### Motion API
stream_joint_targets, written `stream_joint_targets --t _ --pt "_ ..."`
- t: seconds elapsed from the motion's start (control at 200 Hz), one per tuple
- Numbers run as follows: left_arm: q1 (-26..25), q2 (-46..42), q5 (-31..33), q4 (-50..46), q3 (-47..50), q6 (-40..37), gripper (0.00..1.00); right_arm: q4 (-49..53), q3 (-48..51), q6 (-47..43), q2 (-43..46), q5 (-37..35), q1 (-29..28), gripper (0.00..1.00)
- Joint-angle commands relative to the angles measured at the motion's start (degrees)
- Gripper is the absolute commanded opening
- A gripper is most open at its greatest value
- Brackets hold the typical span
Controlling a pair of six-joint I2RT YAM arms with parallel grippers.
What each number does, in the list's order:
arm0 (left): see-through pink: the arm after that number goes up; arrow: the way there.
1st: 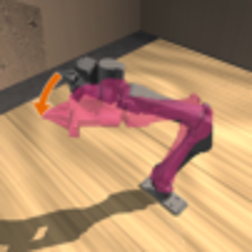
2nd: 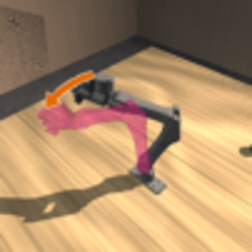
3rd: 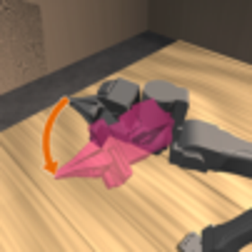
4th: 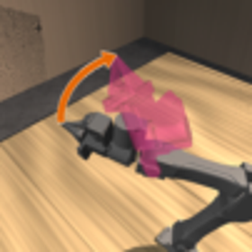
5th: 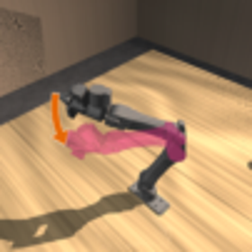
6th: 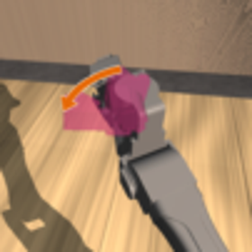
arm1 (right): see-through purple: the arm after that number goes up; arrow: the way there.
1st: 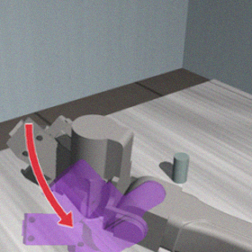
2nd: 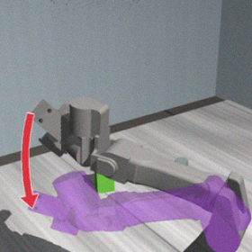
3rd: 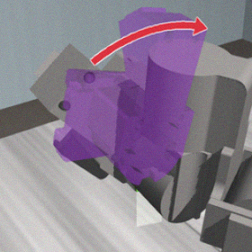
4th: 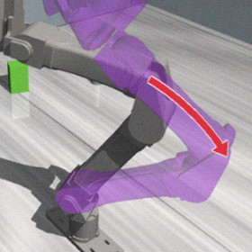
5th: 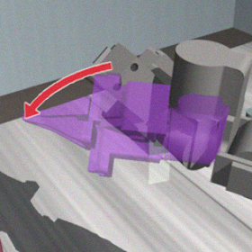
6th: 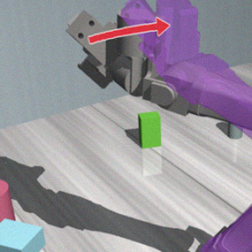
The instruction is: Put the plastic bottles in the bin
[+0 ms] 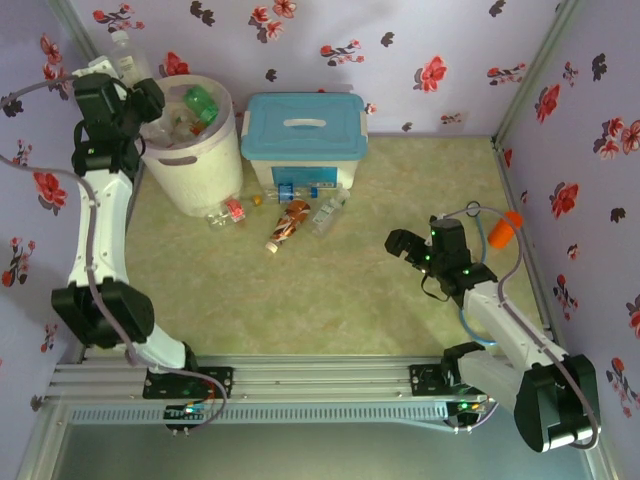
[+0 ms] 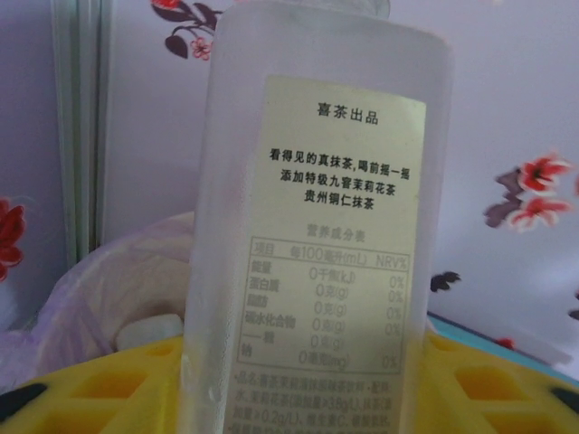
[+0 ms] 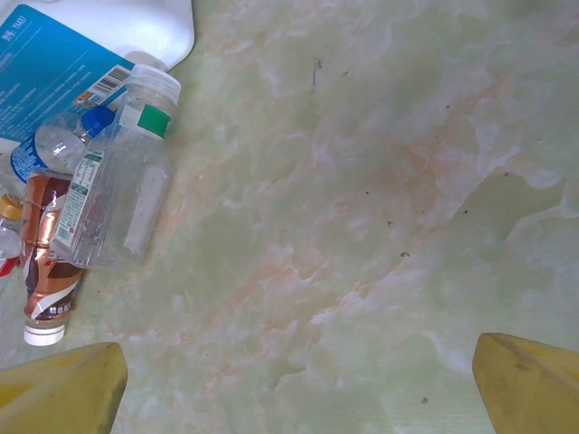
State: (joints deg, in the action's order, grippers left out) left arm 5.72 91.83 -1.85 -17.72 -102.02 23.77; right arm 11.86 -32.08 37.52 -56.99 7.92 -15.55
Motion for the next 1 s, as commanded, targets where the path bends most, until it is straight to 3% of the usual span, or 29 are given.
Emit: stream_joint_targets --t 0.0,0.13,0.335,0.49,0.555,0.635,0.675,0.87,0.995 --pt "0.68 5.64 -2.11 -2.8 -7.32 1.8 0.07 0.07 0.94 0.45 1.31 -0.23 -0.51 0.99" --pt "0.61 11.51 -4.1 -7.84 -12.79 0.8 0.06 0.64 1.0 0.45 2.1 -0.45 -0.48 0.99" --pt "0.61 13.33 -6.08 -6.46 -9.91 3.15 0.07 0.89 1.4 0.35 2.7 -1.07 -0.45 0.99" --pt "0.45 14.68 -9.09 -6.89 -7.67 3.75 0.16 0.62 1.62 0.37 2.59 -0.74 -0.42 0.99" --pt "0.35 14.65 -10.72 -7.34 -6.82 2.09 0.25 0.8 1.62 0.33 2.81 -0.88 -0.5 0.99" --pt "0.17 14.36 -10.9 -8.63 -6.53 -0.36 0.51 1.03 1.65 0.32 3.1 -1.06 -0.41 0.99" --pt "0.18 14.29 -10.91 -9.04 -6.61 -1.19 0.59 0.99 1.66 0.29 3.17 -1.15 -0.44 0.99" --pt "0.22 14.51 -10.99 -10.91 -8.62 -2.87 0.77 0.43 1.75 0.67 2.59 -0.59 -0.48 0.99" --pt "0.19 14.33 -10.99 -11.35 -9.86 -3.59 0.8 0.69 1.79 0.6 2.84 -0.7 -0.43 0.99"
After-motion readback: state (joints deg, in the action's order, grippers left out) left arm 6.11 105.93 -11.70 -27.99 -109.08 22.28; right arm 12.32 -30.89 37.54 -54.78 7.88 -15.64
